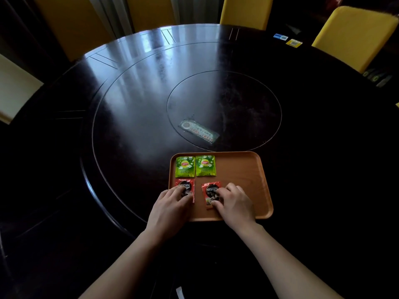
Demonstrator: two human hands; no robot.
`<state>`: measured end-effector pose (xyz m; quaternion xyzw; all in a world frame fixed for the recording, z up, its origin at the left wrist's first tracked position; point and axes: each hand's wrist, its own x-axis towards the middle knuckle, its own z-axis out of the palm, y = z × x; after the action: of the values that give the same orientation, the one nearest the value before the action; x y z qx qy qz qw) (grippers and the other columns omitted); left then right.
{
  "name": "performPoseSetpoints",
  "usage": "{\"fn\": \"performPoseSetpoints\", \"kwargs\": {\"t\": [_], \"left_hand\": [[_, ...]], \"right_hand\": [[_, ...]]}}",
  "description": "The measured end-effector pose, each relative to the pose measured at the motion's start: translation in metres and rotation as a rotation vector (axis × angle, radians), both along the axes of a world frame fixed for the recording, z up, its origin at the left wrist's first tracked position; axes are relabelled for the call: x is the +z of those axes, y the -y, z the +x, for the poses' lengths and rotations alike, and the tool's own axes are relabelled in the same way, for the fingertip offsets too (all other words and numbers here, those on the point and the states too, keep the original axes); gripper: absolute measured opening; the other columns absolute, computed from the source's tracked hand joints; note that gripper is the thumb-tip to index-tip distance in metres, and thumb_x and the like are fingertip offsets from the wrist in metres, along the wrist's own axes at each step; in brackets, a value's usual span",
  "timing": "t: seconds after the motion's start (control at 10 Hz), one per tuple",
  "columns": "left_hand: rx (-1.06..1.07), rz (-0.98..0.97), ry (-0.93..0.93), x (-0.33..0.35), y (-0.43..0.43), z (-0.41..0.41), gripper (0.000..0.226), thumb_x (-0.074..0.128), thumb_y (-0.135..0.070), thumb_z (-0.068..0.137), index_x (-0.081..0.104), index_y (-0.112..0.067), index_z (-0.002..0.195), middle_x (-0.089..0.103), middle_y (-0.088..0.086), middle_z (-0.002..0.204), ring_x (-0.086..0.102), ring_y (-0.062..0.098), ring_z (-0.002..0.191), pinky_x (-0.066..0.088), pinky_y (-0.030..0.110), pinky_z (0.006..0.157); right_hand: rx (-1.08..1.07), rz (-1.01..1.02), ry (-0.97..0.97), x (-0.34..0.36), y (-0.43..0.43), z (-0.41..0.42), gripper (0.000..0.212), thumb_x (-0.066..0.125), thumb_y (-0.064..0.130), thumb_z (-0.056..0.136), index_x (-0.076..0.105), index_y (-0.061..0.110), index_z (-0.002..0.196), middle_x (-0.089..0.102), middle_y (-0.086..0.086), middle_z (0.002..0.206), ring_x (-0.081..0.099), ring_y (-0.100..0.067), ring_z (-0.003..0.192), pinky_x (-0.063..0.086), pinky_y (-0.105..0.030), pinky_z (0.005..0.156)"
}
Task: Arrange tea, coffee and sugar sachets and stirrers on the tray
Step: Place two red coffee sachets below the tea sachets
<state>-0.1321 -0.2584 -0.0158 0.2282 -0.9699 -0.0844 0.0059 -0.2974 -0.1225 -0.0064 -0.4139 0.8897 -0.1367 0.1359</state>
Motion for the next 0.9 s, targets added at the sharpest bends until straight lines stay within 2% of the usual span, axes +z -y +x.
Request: {"fn": "performPoseSetpoints", "kwargs": {"t": [0.3, 0.5, 0.8, 0.9], "left_hand": [[0.012, 0.035, 0.014, -0.004, -0.001, 0.001, 0.049, 0.044, -0.042, 0.086, 0.067, -0.023, 0.125, 0.063, 0.015, 0.133, 0.06, 0.034, 0.119, 0.051, 0.046, 0.095], [0.004, 0.005, -0.018, -0.011, -0.002, 0.004, 0.042, 0.053, -0.037, 0.086, 0.068, -0.023, 0.123, 0.064, 0.013, 0.13, 0.061, 0.033, 0.118, 0.05, 0.045, 0.097], [-0.007, 0.017, 0.001, -0.009, -0.001, 0.003, 0.043, 0.067, -0.031, 0.082, 0.067, -0.023, 0.125, 0.064, 0.011, 0.131, 0.06, 0.031, 0.121, 0.048, 0.043, 0.098], [-0.013, 0.017, -0.007, -0.01, 0.0, 0.004, 0.044, 0.065, -0.031, 0.083, 0.066, -0.024, 0.126, 0.063, 0.011, 0.133, 0.058, 0.031, 0.123, 0.047, 0.043, 0.099]], "right_hand": [[-0.012, -0.042, 0.015, -0.004, 0.018, 0.001, 0.033, 0.07, 0.042, 0.085, 0.065, 0.02, 0.109, 0.06, -0.003, 0.106, 0.056, -0.024, 0.1, 0.048, -0.034, 0.078], [-0.018, -0.056, 0.024, -0.008, 0.016, 0.0, 0.04, 0.07, 0.042, 0.086, 0.065, 0.022, 0.12, 0.059, -0.003, 0.107, 0.055, -0.023, 0.101, 0.049, -0.035, 0.08], [-0.019, -0.065, 0.026, -0.007, 0.023, 0.001, 0.037, 0.07, 0.041, 0.085, 0.066, 0.021, 0.116, 0.058, -0.003, 0.106, 0.056, -0.025, 0.102, 0.048, -0.036, 0.08], [-0.016, -0.066, 0.032, -0.007, 0.024, 0.001, 0.037, 0.07, 0.042, 0.085, 0.066, 0.021, 0.116, 0.059, -0.004, 0.107, 0.056, -0.025, 0.102, 0.049, -0.037, 0.081]]}}
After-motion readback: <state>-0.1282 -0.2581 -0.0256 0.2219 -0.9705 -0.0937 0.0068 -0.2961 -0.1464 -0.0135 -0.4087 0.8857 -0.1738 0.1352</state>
